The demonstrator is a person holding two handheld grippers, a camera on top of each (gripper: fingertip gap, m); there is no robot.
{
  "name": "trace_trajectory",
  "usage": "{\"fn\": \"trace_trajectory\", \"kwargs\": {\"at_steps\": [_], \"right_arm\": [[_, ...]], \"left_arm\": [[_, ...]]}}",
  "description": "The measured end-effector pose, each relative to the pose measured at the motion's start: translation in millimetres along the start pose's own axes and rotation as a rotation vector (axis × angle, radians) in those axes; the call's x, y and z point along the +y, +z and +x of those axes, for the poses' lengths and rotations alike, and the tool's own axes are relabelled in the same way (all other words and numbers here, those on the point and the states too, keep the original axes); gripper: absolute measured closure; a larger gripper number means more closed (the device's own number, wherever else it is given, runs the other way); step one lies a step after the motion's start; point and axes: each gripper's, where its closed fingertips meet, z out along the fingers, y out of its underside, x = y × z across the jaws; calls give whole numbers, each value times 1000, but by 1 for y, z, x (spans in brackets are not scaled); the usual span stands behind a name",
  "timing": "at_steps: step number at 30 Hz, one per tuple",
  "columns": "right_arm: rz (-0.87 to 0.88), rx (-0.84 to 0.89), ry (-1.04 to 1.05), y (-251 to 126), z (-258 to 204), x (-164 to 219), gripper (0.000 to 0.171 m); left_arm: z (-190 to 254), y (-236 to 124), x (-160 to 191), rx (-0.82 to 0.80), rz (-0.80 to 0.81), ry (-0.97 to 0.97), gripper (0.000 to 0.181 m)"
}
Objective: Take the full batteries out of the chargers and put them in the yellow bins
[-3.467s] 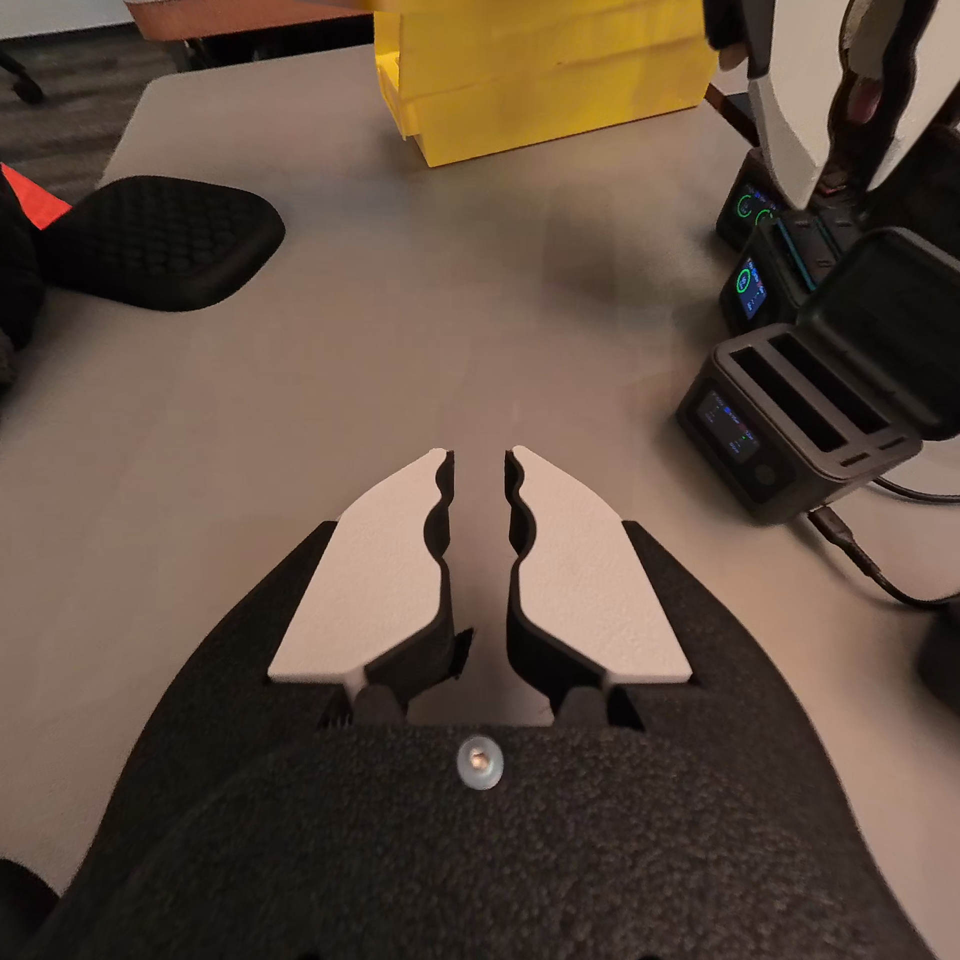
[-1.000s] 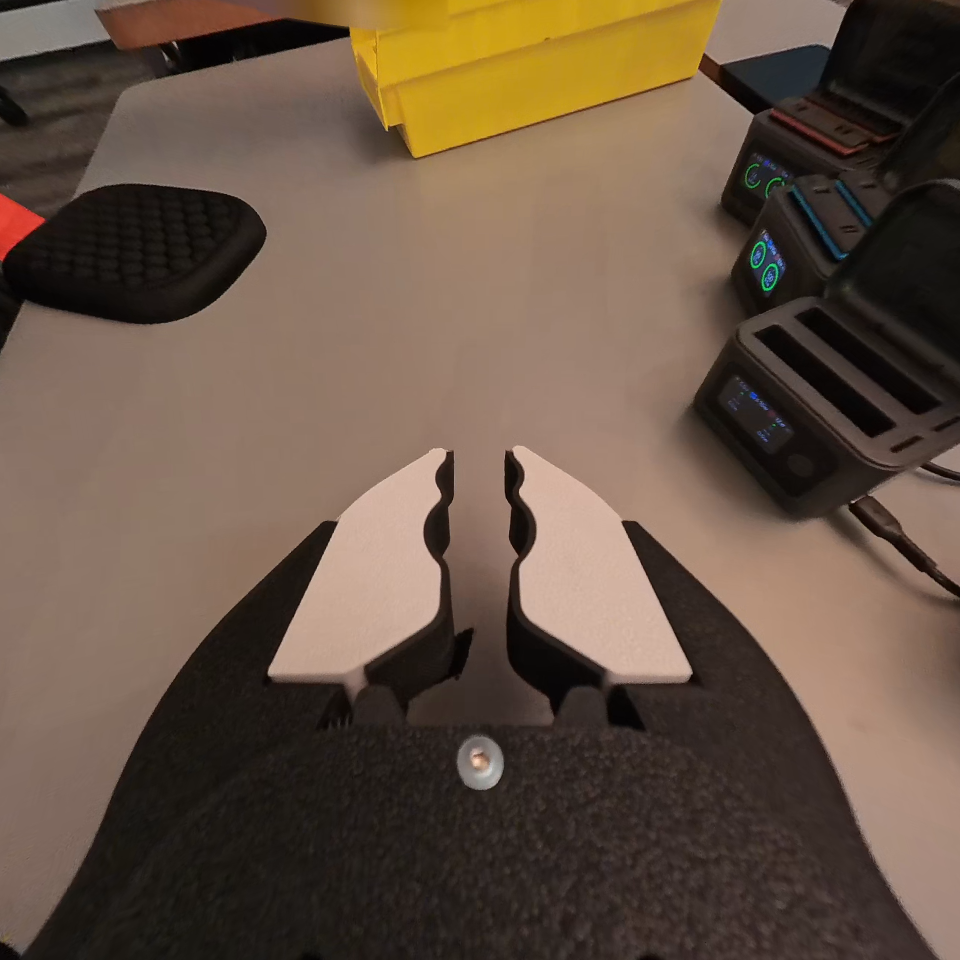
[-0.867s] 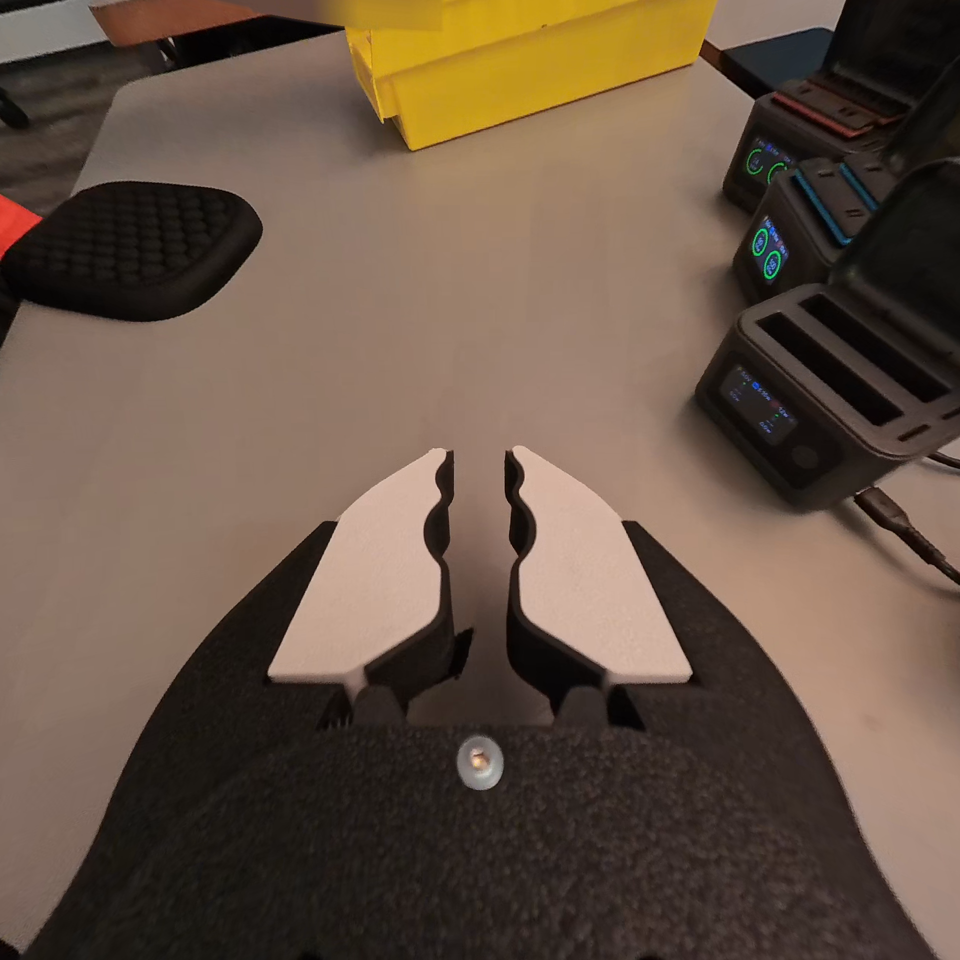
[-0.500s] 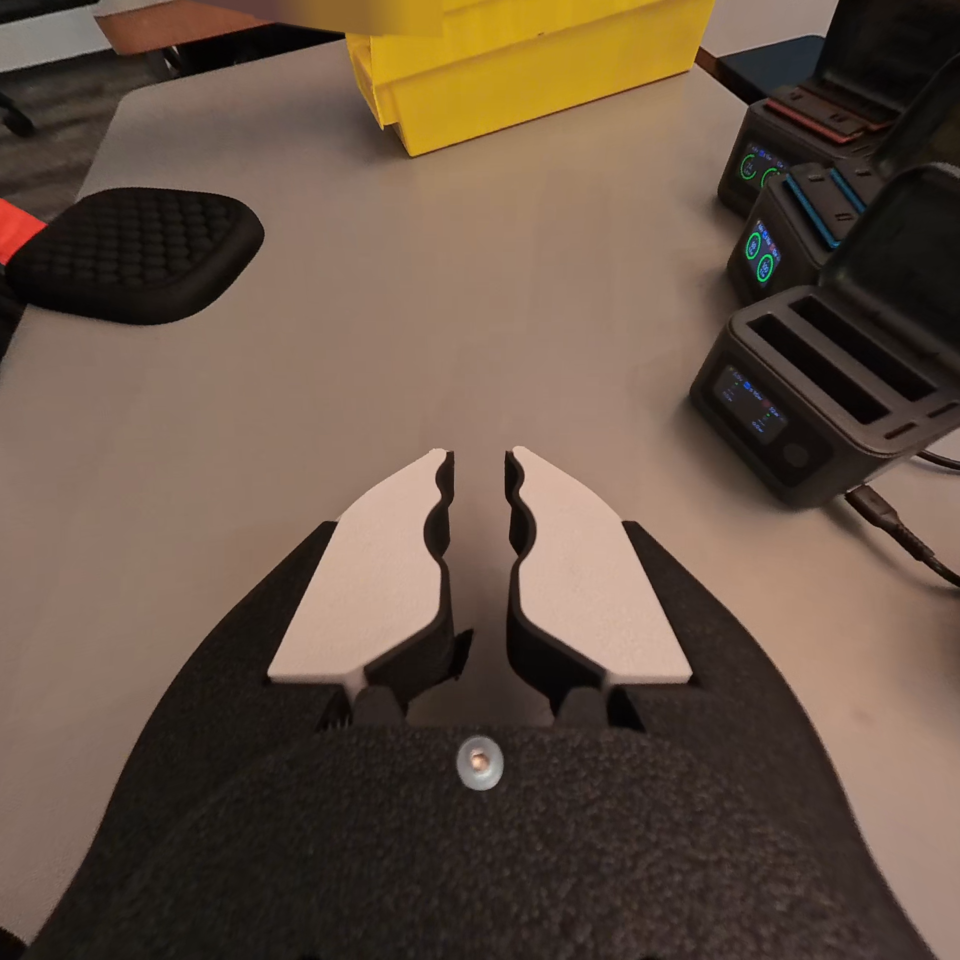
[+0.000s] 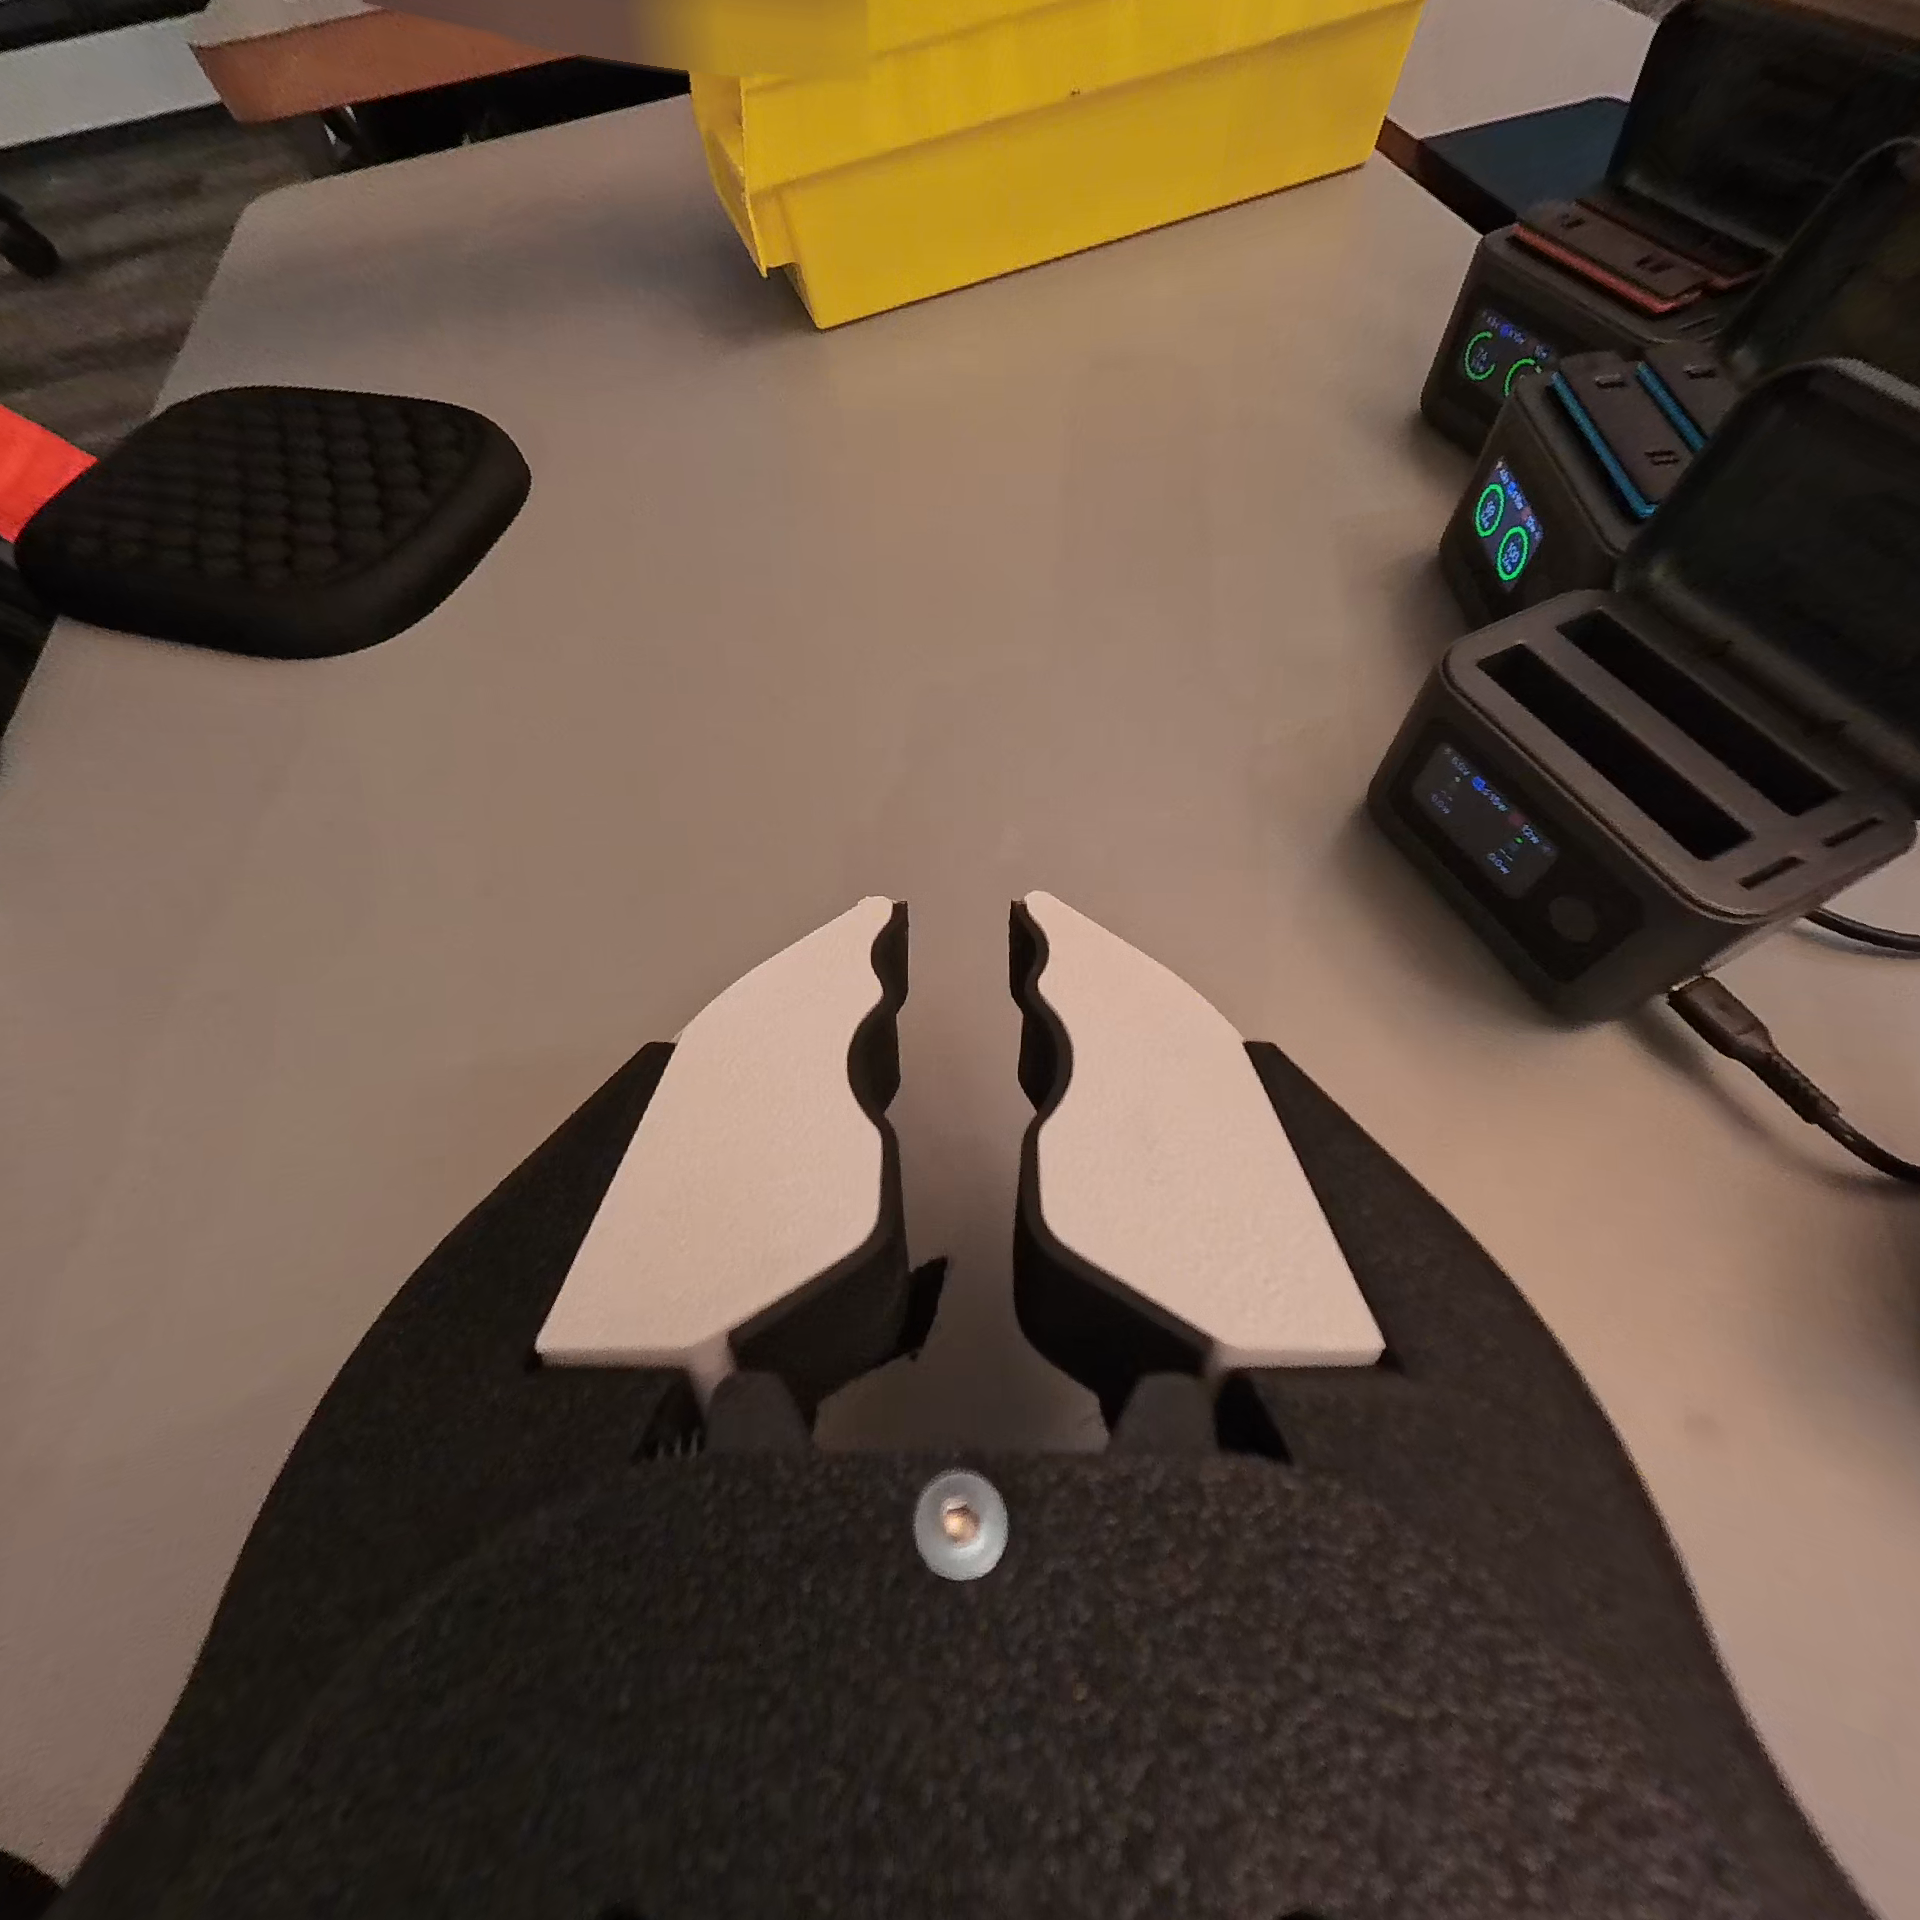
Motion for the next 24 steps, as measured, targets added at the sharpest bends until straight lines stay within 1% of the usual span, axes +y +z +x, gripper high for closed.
{"fn": "trace_trajectory", "kwargs": {"at_steps": [3, 4, 8, 12, 15, 16, 18, 22, 24], "right_arm": [[-3, -1, 4, 0, 1, 1, 153], [-4, -2, 5, 0, 1, 2, 153], [-7, -1, 9, 0, 2, 3, 153], [-8, -1, 12, 0, 2, 4, 153], [-6, -1, 12, 0, 2, 3, 153], [-5, -1, 12, 0, 2, 3, 153], [-6, 0, 11, 0, 2, 3, 153], [-4, 2, 12, -1, 3, 3, 153], [-5, 1, 13, -1, 3, 3, 153]], "left_arm": [[3, -2, 1, 25, 4, 13, 168], [5, -1, 3, 32, -6, 15, 164], [9, -7, 3, 69, -12, 26, 171], [7, -5, 4, 18, -42, 83, 168], [9, -2, 4, 2, -65, 91, 159], [9, -3, 4, 7, -64, 80, 160], [8, -5, 3, 15, -49, 71, 168], [7, -3, 8, -9, -66, 81, 163], [6, -3, 8, -23, -67, 64, 163]]}}
